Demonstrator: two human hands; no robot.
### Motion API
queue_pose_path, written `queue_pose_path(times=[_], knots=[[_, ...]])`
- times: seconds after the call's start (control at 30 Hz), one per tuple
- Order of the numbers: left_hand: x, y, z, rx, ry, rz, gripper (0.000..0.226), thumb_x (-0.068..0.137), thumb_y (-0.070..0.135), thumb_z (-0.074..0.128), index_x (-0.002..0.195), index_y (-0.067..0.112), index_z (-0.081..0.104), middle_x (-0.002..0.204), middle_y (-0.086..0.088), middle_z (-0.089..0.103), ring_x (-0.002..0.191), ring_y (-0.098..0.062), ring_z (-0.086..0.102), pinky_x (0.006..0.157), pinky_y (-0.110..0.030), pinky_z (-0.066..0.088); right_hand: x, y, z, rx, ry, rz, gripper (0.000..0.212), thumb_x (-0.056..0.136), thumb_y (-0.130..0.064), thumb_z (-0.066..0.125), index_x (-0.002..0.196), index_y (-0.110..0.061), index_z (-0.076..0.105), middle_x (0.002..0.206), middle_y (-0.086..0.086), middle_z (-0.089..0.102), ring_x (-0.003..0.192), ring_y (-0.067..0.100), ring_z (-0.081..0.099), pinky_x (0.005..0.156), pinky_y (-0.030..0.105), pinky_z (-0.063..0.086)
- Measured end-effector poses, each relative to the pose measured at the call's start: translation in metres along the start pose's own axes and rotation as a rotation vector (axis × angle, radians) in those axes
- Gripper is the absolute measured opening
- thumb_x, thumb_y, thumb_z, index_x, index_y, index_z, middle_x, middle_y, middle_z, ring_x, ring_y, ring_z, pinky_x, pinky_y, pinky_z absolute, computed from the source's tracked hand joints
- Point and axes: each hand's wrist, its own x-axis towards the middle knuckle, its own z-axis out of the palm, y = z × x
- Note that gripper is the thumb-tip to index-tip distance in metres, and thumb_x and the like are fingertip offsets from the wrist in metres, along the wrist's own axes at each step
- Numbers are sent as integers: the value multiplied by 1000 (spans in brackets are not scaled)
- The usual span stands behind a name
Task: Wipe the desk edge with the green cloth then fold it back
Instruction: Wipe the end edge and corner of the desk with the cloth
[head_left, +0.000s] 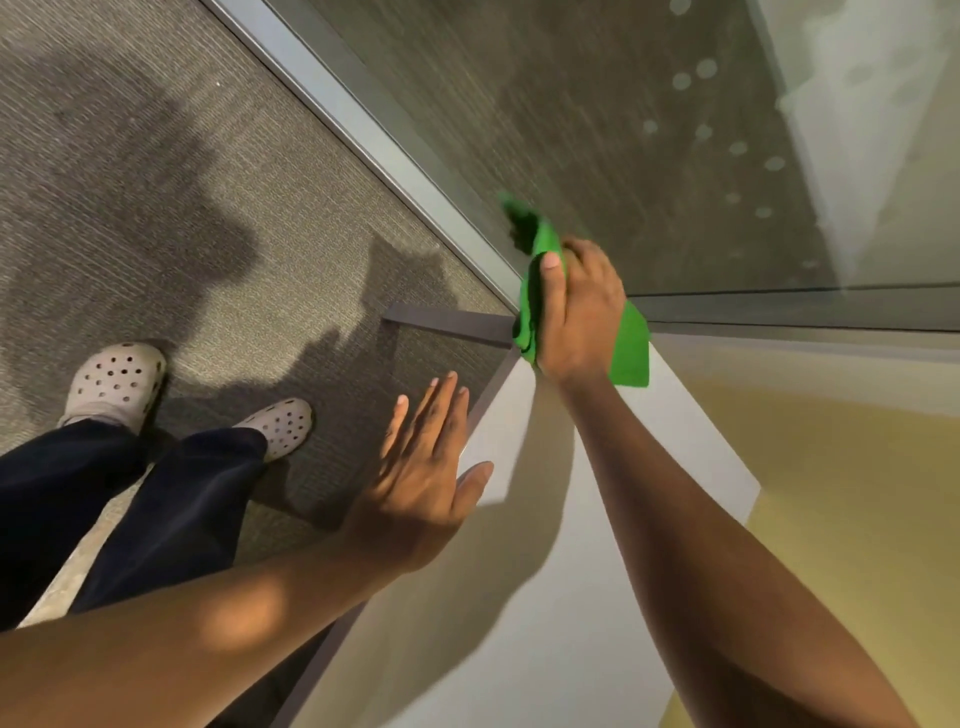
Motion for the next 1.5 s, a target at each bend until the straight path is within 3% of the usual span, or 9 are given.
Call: queue_pose_path(times=[0.17, 0.27, 0.4, 0.63, 0.8, 0.93, 1.1, 1.3, 1.5], knots=[[0, 2, -12, 64, -62, 47, 73, 112, 52, 25, 161, -2, 35, 171, -24, 32, 161, -37, 30, 134, -47, 9, -81, -9, -3, -10, -198, -262, 51, 113, -41, 29, 128, -24, 75, 147, -2, 63, 163, 28, 23, 134, 53, 4], [2, 2, -19, 100, -167, 63, 86, 110, 55, 7, 153, -10, 44, 160, -32, 46, 149, -51, 44, 130, -47, 6, -106, -4, -3, -7, -250, -376, 50, 112, -43, 30, 127, -22, 74, 138, -1, 66, 162, 30, 27, 133, 58, 5], [2, 3, -18, -21, -130, 46, 73, 111, 51, 27, 167, 5, 22, 176, -17, 22, 166, -27, 17, 135, -51, 10, -54, 27, -9, -127, -276, -601, 48, 103, -45, 47, 113, -10, 77, 117, 15, 71, 147, 38, 50, 128, 65, 16], [4, 3, -22, -35, -159, 89, 74, 111, 47, 31, 170, 12, 3, 181, -7, 4, 167, -19, -1, 135, -46, 0, -3, 32, -7, -14, -17, -102, 47, 105, -45, 45, 139, -18, 64, 147, 8, 59, 137, 30, 55, 112, 49, 42], [5, 7, -27, -1, -178, 74, 73, 111, 47, 27, 170, 10, 5, 181, -8, 3, 167, -19, -3, 135, -48, 0, -72, 11, -2, 29, -3, 308, 66, 108, -55, 25, 169, -30, 23, 179, 1, 14, 166, 29, 10, 132, 60, 11], [6, 11, -30, 27, -184, 96, 72, 110, 44, 28, 170, 10, 6, 181, -8, 1, 167, -18, -7, 136, -49, 1, -122, 1, -6, -25, -157, 238, 67, 110, -55, 19, 171, -30, 9, 180, 4, -2, 167, 33, -4, 131, 64, 4], [8, 14, -34, 20, -191, 118, 72, 109, 41, 28, 169, 7, 8, 180, -11, 3, 167, -19, -4, 136, -50, 3, -78, 25, -23, -214, -89, 55, 72, 106, -63, 38, 157, -13, 45, 152, 28, 42, 144, 45, 41, 120, 58, 33], [8, 16, -34, 49, -161, 128, 72, 109, 36, 36, 168, 4, 13, 179, -14, 9, 167, -26, 6, 135, -54, 8, -20, 22, -5, -93, -116, 13, 69, 103, -59, 44, 165, -33, 32, 177, 4, 22, 165, 33, 16, 126, 71, 15], [7, 18, -35, 167, -142, 193, 68, 110, 34, 37, 164, -3, 21, 176, -23, 17, 167, -31, 8, 134, -56, 12, -63, 12, 6, -54, -97, -17, 60, 100, -50, 44, 159, -37, 45, 178, 1, 18, 166, 34, 8, 126, 71, 7]])
